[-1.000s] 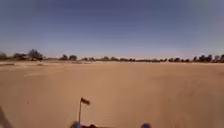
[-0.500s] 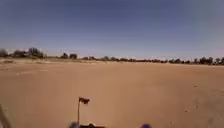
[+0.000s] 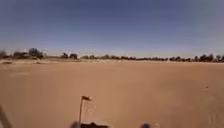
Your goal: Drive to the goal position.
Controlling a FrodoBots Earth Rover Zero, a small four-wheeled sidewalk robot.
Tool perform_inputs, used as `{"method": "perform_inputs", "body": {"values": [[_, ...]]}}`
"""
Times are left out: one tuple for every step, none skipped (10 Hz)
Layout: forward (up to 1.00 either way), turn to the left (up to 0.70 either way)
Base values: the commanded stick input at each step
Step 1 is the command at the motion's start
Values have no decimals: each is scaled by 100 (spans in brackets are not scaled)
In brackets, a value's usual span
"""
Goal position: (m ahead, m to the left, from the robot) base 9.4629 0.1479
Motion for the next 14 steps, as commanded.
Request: {"method": "perform_inputs", "body": {"values": [[70, 0], [70, 0], [70, 0], [70, 0], [70, 0], [70, 0], [70, 0], [70, 0], [70, 0], [70, 0], [70, 0], [70, 0], [70, 0], [70, 0]]}}
